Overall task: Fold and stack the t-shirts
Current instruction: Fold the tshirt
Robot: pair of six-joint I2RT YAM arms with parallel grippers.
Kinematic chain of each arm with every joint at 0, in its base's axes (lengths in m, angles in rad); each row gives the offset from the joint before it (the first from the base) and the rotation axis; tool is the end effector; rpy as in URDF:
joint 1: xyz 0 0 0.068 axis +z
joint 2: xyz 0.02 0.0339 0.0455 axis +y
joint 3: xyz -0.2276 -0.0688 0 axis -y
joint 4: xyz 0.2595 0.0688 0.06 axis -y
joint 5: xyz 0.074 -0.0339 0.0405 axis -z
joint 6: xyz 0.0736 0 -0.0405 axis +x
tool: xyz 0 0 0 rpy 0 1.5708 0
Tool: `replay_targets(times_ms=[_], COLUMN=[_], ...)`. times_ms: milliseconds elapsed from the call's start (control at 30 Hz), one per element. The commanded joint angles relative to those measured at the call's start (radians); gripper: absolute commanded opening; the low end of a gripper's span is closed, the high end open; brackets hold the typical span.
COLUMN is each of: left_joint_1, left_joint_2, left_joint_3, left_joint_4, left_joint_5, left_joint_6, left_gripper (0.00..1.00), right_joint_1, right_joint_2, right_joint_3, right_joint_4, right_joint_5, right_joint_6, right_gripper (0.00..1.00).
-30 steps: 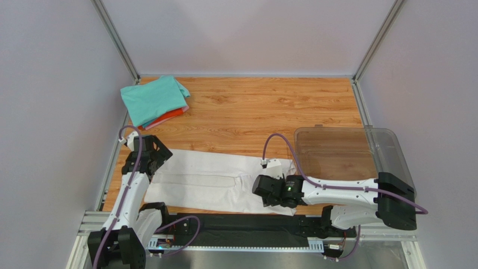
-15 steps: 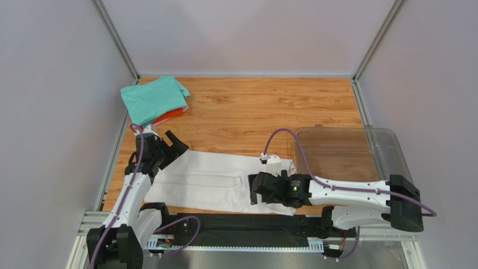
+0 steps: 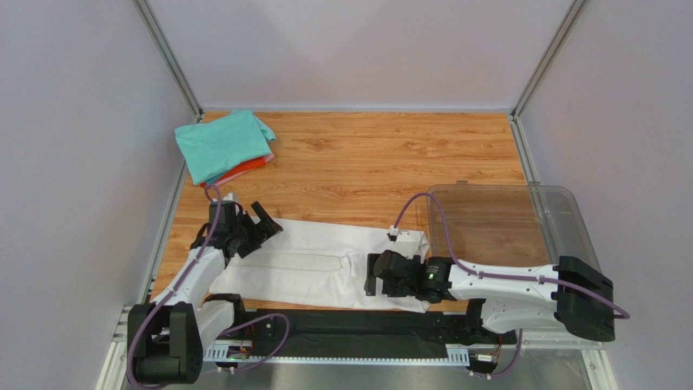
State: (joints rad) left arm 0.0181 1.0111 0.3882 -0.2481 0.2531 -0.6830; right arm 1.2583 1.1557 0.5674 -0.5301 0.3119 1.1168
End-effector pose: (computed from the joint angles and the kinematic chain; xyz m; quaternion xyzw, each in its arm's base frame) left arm 0.2388 -0.0141 0.0926 -0.2794 0.8901 -0.2231 0.2827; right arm 0.0954 0.2218 0.0981 -0.0333 0.9628 0.1489 0.2232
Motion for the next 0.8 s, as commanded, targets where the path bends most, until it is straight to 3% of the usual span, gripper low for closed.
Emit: replay_targets(times_ms=[0, 133, 433, 767], left_joint_1=[-0.003, -0.004, -0.004, -0.015], left_joint_2=[-0.009, -0.002, 0.047, 0.02], left_joint_3=[0.006, 0.005, -0.005, 0.0], left_joint_4=[0.0, -0.005, 0.035, 0.001], left_joint_5=[-0.021, -0.032, 0.014, 0.023], left_joint_6=[0.022, 0.02, 0.0, -0.021], left_gripper=[1.0, 1.0, 1.0, 1.0], right_joint_1=[-0.069, -0.201, -0.46, -0.665], right_joint_2=[0.019, 0.061, 0.235, 0.596], right_joint_3=[-0.032, -0.067, 0.037, 0.431], right_joint_4=[0.1, 0.237, 0.277, 0.222], right_joint_5=[-0.006, -0.117, -0.221, -0.451], right_joint_6=[-0.037, -0.106, -0.354, -0.759], right_gripper=[1.0, 1.0, 1.0, 1.0])
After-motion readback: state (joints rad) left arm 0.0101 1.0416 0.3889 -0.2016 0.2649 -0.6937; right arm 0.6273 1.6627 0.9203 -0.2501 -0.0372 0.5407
